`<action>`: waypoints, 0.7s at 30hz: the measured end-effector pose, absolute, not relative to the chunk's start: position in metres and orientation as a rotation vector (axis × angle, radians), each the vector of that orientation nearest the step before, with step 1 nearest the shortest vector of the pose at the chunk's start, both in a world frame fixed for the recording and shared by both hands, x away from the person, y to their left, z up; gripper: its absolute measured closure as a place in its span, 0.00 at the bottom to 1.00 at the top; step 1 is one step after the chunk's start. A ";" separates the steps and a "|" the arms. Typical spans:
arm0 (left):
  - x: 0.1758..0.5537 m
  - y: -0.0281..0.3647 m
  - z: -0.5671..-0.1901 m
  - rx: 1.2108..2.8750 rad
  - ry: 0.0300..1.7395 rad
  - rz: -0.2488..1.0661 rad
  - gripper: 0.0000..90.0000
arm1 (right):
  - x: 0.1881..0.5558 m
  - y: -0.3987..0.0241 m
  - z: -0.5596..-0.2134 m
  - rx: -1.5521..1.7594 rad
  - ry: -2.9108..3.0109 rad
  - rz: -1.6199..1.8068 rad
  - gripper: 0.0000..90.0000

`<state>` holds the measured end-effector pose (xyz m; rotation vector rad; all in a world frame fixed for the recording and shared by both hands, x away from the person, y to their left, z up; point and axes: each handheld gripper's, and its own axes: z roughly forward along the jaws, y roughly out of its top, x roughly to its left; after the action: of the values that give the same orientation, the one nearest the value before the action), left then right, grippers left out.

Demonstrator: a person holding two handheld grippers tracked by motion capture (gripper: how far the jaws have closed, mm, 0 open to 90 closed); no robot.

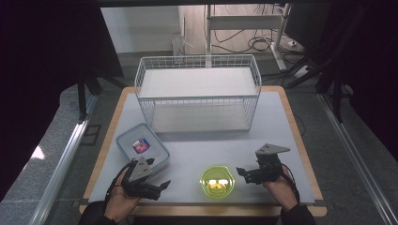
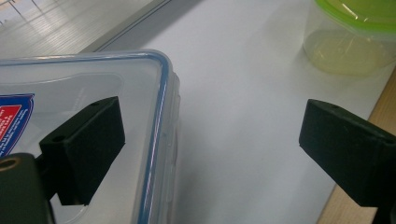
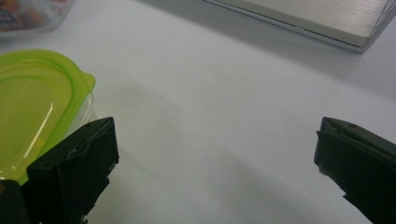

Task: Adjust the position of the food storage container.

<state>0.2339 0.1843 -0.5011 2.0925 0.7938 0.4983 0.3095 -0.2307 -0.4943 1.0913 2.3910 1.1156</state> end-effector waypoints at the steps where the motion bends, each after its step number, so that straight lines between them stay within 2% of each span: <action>1: 0.234 0.185 -0.501 2.084 0.796 0.500 0.07 | 0.309 -0.230 -0.495 1.086 2.390 1.105 0.00; 19: 0.236 0.193 -0.502 2.035 0.839 0.542 0.06 | 0.312 -0.228 -0.499 1.147 2.429 1.083 0.00; 21: 0.235 0.193 -0.502 2.033 0.839 0.545 0.06 | 0.312 -0.228 -0.498 1.146 2.436 1.083 0.05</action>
<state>0.2355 0.1934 -0.5018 2.0332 0.8391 0.5446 0.3120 -0.2276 -0.4982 1.1461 2.4359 1.0826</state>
